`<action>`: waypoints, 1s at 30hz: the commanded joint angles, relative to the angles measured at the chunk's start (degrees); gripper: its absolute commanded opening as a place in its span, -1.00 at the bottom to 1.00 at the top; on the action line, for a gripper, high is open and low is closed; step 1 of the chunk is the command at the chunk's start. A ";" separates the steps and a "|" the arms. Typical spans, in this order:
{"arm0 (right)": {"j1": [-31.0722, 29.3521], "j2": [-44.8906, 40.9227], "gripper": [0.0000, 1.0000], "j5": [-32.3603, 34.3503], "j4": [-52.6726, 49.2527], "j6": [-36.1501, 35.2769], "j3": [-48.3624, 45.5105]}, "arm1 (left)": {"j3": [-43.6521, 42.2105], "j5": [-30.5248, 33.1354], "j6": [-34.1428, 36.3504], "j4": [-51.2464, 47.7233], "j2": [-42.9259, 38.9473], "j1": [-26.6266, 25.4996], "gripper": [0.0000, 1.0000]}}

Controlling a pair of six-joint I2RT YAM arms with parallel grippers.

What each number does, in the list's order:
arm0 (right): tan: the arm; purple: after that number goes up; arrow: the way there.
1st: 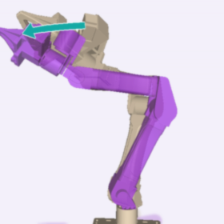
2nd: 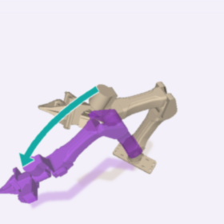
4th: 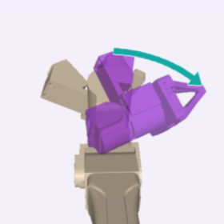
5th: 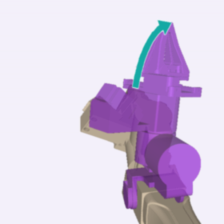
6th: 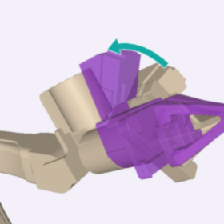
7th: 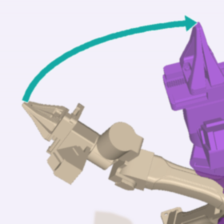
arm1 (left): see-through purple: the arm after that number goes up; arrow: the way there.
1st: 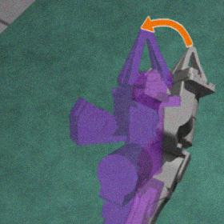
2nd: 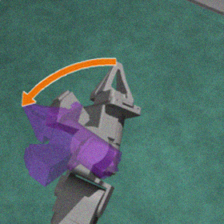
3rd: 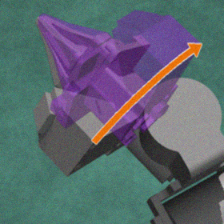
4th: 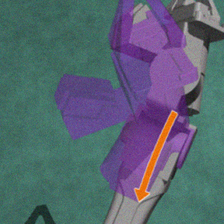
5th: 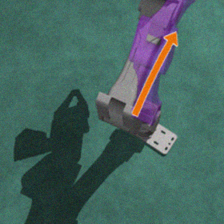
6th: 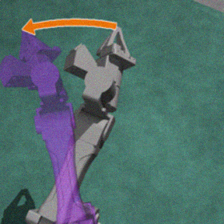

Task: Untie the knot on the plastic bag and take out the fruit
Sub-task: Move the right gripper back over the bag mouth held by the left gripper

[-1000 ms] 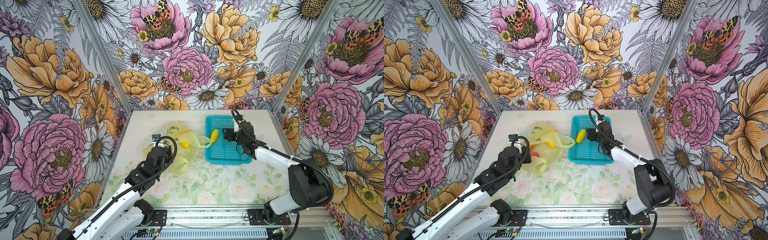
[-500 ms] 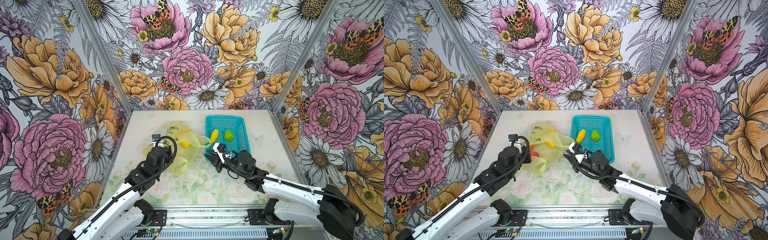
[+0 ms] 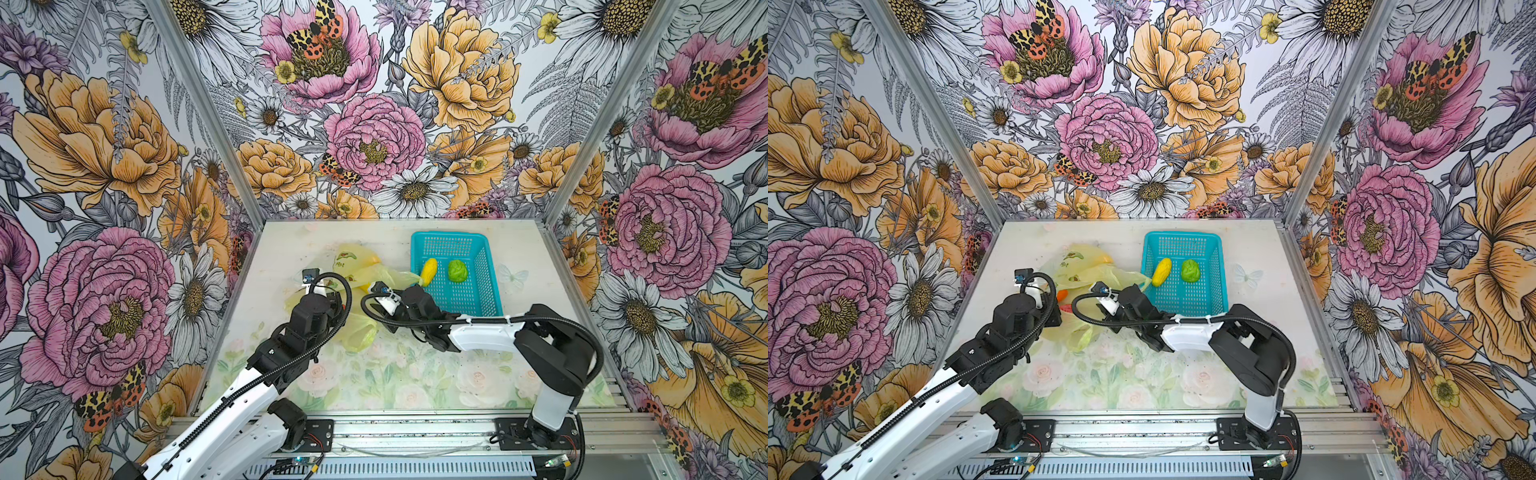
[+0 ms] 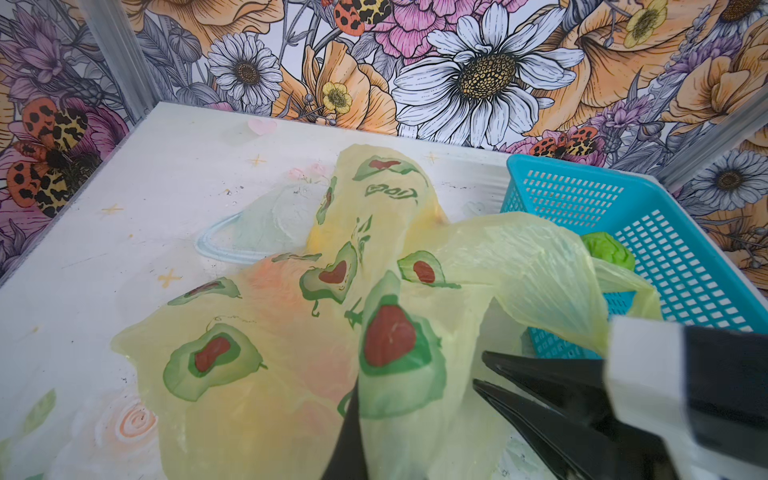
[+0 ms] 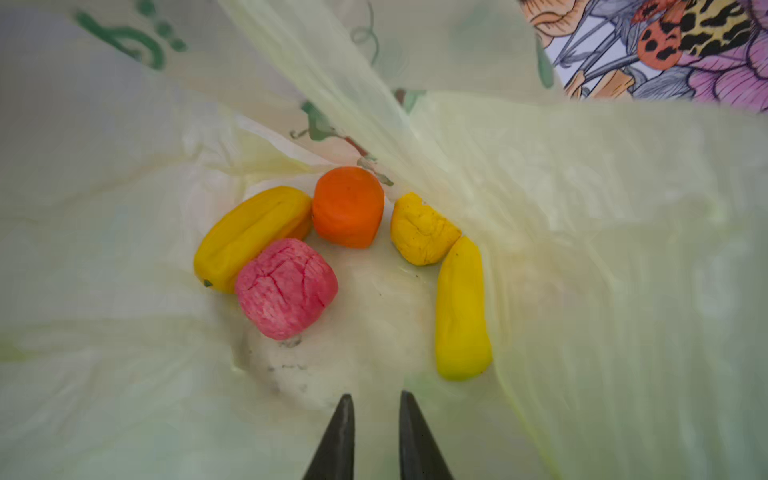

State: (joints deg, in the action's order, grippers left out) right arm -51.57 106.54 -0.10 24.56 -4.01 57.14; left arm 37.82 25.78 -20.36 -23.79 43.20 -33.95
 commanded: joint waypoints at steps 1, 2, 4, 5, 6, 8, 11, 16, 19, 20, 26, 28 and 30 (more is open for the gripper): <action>-0.28 5.40 -0.58 8.01 -4.89 0.53 6.13 | 2.39 -1.79 1.01 -0.29 -0.80 -0.61 -1.00; -0.23 6.67 -0.58 9.18 -5.58 0.81 7.32 | 2.98 -1.45 0.89 -0.78 -1.20 -1.16 -1.00; -0.20 7.97 -0.50 10.44 -5.96 1.26 8.19 | 4.02 -1.06 -0.91 -1.38 -2.29 -1.55 -1.00; -0.25 8.38 -0.46 10.84 -5.84 1.59 8.25 | 5.29 -1.57 -2.08 -2.06 -2.39 -1.43 -1.00; -0.22 8.65 -0.42 11.34 -5.45 1.92 8.08 | 7.25 -2.30 -2.79 -3.46 -1.98 -1.40 -1.00; -0.24 9.11 -0.35 11.55 -4.64 2.93 7.73 | 12.51 -3.91 -4.57 -8.45 -0.01 -1.83 -1.00; -0.38 9.32 -0.09 11.26 -3.75 4.18 7.46 | 20.07 -6.07 -7.30 -17.26 3.26 -2.26 -1.00; -0.46 10.77 0.28 11.51 -2.87 5.37 8.18 | 29.36 -6.50 -4.99 -29.72 9.10 -2.04 -1.00; -0.46 11.14 0.36 11.67 -3.37 5.26 8.53 | 30.57 -6.37 -2.89 -32.99 11.55 -1.92 -1.00; -0.60 10.79 0.41 10.79 -3.27 4.99 8.22 | 30.77 -7.08 -1.82 -33.55 12.19 -2.00 -1.00; -1.29 5.28 0.48 2.45 1.50 3.75 1.49 | 29.97 -5.51 0.72 -36.24 15.01 -1.38 -1.00; -1.27 2.39 0.48 -1.70 2.65 3.04 -1.05 | 29.96 -4.32 1.02 -37.24 16.13 -1.66 -1.00; -1.34 0.05 0.42 -6.18 4.04 1.70 -3.85 | 29.86 -3.20 1.16 -37.59 16.64 -2.55 -1.00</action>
State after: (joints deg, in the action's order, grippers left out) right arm -52.53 111.13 1.43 23.88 -0.54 55.57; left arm 67.61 20.32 -20.78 -59.05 59.42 -35.86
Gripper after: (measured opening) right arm 0.717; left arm 0.045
